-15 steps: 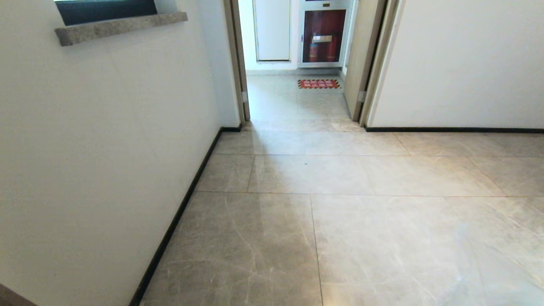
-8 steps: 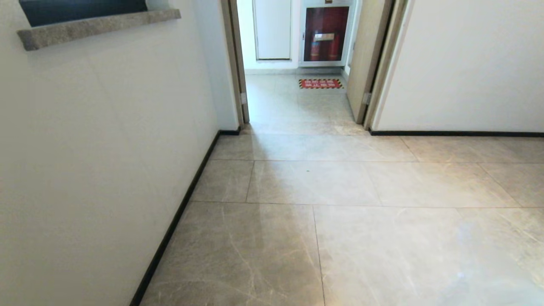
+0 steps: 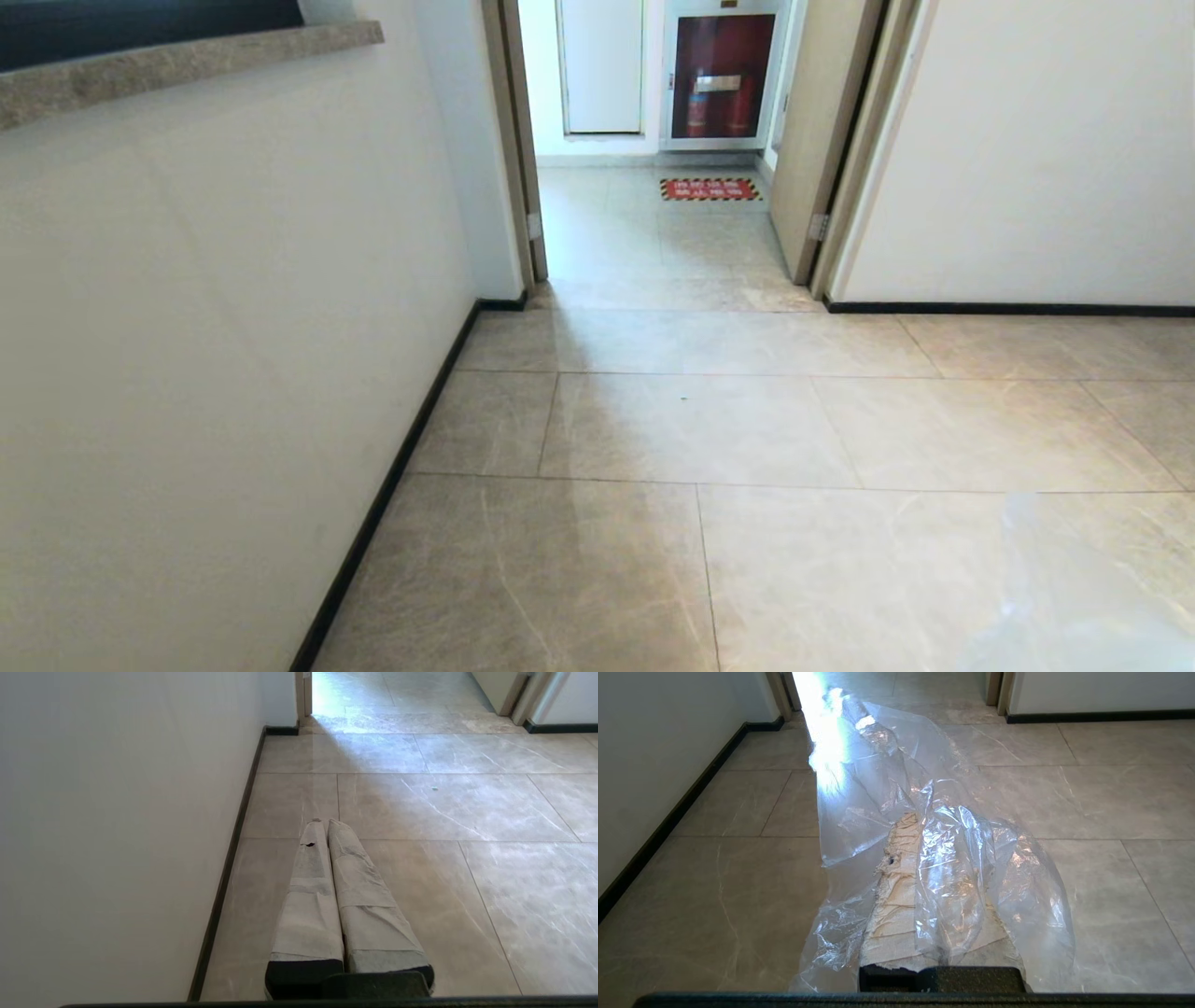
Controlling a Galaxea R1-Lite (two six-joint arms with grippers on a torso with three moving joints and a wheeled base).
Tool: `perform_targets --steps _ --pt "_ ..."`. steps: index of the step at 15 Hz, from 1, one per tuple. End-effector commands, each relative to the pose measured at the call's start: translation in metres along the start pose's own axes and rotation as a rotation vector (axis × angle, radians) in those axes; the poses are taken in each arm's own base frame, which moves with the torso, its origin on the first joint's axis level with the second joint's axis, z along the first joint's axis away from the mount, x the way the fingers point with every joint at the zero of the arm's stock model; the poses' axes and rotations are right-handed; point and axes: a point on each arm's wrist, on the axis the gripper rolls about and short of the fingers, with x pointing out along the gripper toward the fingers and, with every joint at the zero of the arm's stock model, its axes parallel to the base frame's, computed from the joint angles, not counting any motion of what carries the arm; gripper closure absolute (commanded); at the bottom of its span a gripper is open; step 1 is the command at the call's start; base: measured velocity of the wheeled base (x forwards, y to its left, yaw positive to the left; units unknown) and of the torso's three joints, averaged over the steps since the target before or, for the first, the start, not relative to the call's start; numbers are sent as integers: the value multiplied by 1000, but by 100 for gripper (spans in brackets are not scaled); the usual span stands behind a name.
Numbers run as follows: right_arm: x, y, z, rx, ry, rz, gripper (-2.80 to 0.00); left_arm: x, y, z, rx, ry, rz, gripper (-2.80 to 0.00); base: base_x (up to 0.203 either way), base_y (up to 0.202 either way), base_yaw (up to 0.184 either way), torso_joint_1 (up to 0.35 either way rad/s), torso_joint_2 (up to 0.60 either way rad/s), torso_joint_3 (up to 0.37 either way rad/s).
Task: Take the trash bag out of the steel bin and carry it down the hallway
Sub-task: Put the trash bag at the door
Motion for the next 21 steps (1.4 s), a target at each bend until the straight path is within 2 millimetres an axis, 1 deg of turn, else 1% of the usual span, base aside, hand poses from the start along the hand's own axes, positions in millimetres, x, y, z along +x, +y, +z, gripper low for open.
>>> perform_targets --steps 1,21 --pt "0 0 0 0 1 0 0 0 0 0 1 0 0 0 193 0 3 4 0 7" --pt "0 0 0 0 1 0 0 0 0 0 -1 0 0 0 190 0 1 2 1 3"
